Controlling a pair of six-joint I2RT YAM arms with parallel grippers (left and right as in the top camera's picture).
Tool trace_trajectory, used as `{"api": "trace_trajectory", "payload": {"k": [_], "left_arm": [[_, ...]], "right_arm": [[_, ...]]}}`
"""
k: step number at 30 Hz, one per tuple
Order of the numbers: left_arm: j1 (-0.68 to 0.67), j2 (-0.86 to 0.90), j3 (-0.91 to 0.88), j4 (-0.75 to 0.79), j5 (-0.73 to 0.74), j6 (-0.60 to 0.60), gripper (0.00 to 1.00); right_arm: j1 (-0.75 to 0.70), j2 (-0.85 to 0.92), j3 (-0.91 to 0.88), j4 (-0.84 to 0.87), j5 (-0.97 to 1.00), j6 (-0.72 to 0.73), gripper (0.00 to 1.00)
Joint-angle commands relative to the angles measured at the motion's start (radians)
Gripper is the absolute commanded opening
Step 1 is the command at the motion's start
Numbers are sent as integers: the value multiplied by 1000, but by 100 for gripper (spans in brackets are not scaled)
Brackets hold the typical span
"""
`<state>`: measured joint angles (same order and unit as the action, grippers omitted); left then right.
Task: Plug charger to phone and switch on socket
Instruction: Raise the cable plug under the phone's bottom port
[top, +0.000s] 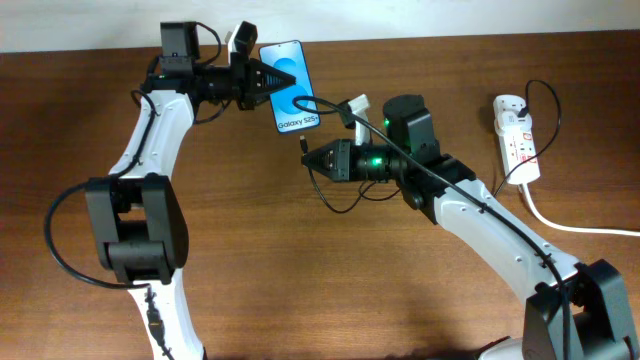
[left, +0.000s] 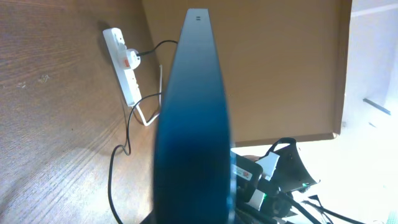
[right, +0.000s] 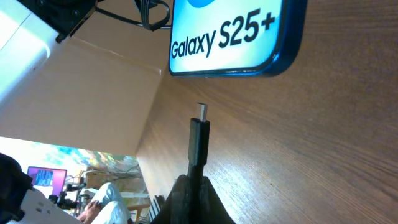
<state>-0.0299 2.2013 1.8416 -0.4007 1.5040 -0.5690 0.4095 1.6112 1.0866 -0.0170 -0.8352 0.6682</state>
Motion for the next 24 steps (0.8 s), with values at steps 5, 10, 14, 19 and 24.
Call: {"api": "trace_trajectory", "payload": {"k": [5,10,14,19,24], "left_arm": [[3,-6,5,3,19,-20,0],[3,-6,5,3,26,-45,0],[3,-6,5,3,38,-45,0],[3,-6,5,3,38,-45,0],[4,-6,5,9,55,-45,0]], "right_arm": [[2,5,4,7,20,29,4],[2,5,4,38,24,56,4],[2,5,4,52,32,75,4],[2,19,4,62,23,120,4],[2,21,4,62,0,161,4]]}}
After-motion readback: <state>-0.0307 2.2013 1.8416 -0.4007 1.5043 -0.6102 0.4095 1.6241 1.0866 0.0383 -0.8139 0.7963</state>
